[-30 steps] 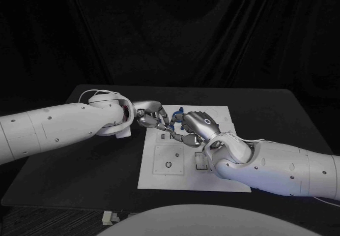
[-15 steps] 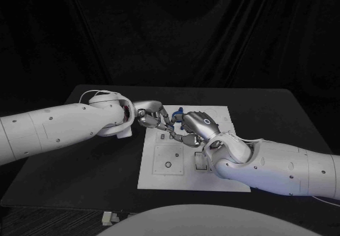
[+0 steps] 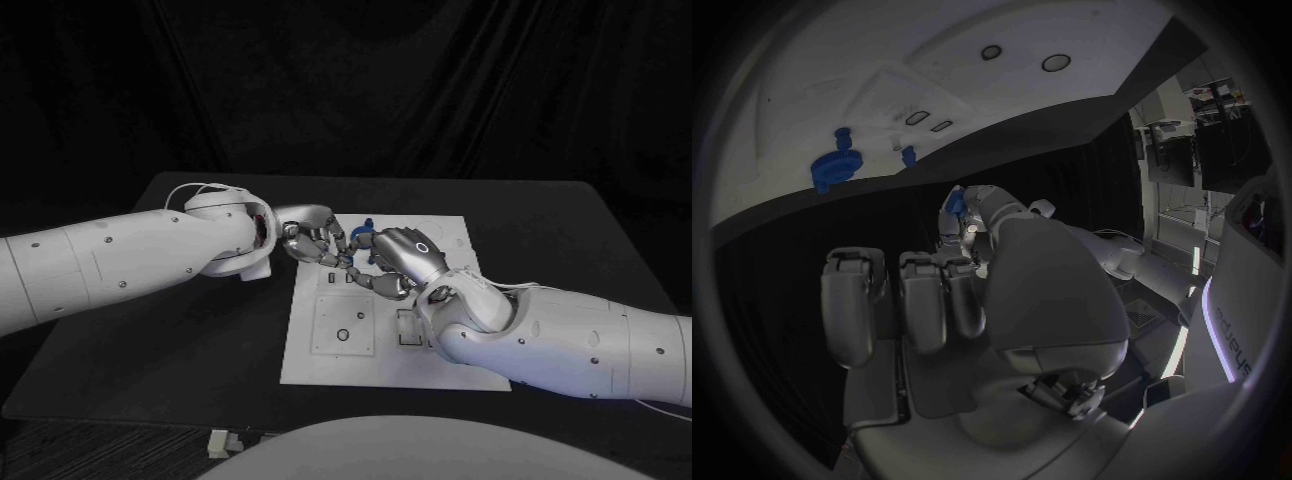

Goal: Assemble the parts on the task board

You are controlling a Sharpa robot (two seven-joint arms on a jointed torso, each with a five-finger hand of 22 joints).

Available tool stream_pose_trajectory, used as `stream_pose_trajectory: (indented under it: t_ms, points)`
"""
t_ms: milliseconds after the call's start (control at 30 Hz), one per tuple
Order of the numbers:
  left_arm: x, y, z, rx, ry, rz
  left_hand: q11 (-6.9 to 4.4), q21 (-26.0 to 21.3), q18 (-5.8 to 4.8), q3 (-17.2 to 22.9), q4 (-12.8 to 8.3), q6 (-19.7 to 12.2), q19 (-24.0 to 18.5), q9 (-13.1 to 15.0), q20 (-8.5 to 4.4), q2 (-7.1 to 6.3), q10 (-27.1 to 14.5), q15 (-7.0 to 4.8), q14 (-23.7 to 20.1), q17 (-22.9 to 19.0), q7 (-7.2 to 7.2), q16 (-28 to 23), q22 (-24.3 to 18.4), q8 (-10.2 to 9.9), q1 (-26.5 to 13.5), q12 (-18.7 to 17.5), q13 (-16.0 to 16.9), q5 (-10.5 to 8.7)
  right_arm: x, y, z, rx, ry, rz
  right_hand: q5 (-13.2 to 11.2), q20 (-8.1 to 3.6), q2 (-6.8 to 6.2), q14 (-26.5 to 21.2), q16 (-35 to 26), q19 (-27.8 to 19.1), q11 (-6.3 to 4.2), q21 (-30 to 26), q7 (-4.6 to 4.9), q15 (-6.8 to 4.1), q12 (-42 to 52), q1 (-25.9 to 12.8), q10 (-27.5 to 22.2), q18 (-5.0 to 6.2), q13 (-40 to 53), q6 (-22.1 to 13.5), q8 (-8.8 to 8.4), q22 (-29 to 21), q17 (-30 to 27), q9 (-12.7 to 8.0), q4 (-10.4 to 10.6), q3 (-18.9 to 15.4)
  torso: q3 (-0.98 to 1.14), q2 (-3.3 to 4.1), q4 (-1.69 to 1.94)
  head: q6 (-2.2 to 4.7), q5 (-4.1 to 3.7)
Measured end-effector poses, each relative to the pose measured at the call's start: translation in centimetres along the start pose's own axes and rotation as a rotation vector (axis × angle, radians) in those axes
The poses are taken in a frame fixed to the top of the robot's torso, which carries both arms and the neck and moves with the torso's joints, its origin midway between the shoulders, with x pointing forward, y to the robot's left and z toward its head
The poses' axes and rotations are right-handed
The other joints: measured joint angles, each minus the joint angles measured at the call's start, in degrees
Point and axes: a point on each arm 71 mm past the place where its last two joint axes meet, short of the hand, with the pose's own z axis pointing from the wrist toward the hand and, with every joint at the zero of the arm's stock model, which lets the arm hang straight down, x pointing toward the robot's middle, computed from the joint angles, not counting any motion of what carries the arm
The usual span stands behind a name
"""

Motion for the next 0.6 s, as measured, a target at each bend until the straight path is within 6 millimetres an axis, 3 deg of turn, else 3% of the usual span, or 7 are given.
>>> stream_pose_trajectory:
  t_ms: [133,267,367,600]
  points:
    - [0.1,0.1,0.1,-0.007,0.003,0.0,-0.14,0.17,0.0,1.74,1.73,-0.02,0.0,0.28,0.0,-0.02,0.12,-0.08,0.08,0.0,0.01,0.0,0.0,1.22,0.02,-0.01,-0.42,0.67,-0.1,-0.2,-0.2,0.002,0.003,-0.005,-2.63,0.0,-0.36,0.0,0.0,0.0,0.0,-0.24,0.35,0.0,0.0,-0.36,0.0,0.0,0.0,-2.26,-1.56,0.0,0.0,-0.76,0.0,0.0,0.0,0.01,0.01,0.0,0.1]
    - [0.1,0.1,0.1,-0.019,0.01,0.0,-0.22,0.23,0.0,2.44,2.42,-0.03,0.0,0.45,0.0,-0.02,0.2,-0.09,0.08,0.0,0.01,0.0,0.0,1.29,0.02,-0.01,-0.42,0.89,-0.3,-0.5,-0.6,0.006,0.004,-0.009,-6.7,0.0,-0.36,0.0,-0.22,0.0,0.0,-0.91,0.75,0.0,0.0,-0.36,0.0,0.0,0.0,-5.9,-3.6,0.0,0.0,-1.94,-0.35,-0.35,0.0,0.01,0.02,0.0,0.12]
    - [0.1,0.2,0.2,-0.03,0.015,0.0,-0.24,0.23,0.0,2.52,2.5,-0.03,0.0,0.45,0.0,-0.02,0.22,-0.09,0.08,0.0,0.01,0.0,0.0,1.29,0.02,0.0,-0.42,1.45,-0.6,-0.8,-1.0,0.01,0.003,-0.012,-9.0,0.0,-0.36,0.0,-0.28,0.0,0.0,-1.19,0.79,0.0,0.0,-0.36,0.0,0.0,0.0,-7.62,-4.17,-0.01,0.0,-2.54,-0.48,-0.49,0.0,0.01,0.02,0.0,0.23]
    - [0.4,0.3,0.5,-0.084,0.041,0.002,-0.32,0.46,0.0,3.03,2.95,-0.05,0.19,0.55,-0.22,-0.02,0.29,-0.27,-0.1,0.0,-0.01,0.0,0.0,1.29,0.02,0.02,-0.42,1.85,-2.9,-2.5,-2.8,0.033,-0.014,-0.035,-9.53,0.0,-0.6,0.0,-0.51,0.0,0.0,-1.7,0.87,0.0,0.0,-0.11,0.0,0.0,0.0,-8.08,-4.44,-0.01,0.0,-2.83,-0.47,-0.81,0.03,0.0,0.02,0.0,0.54]
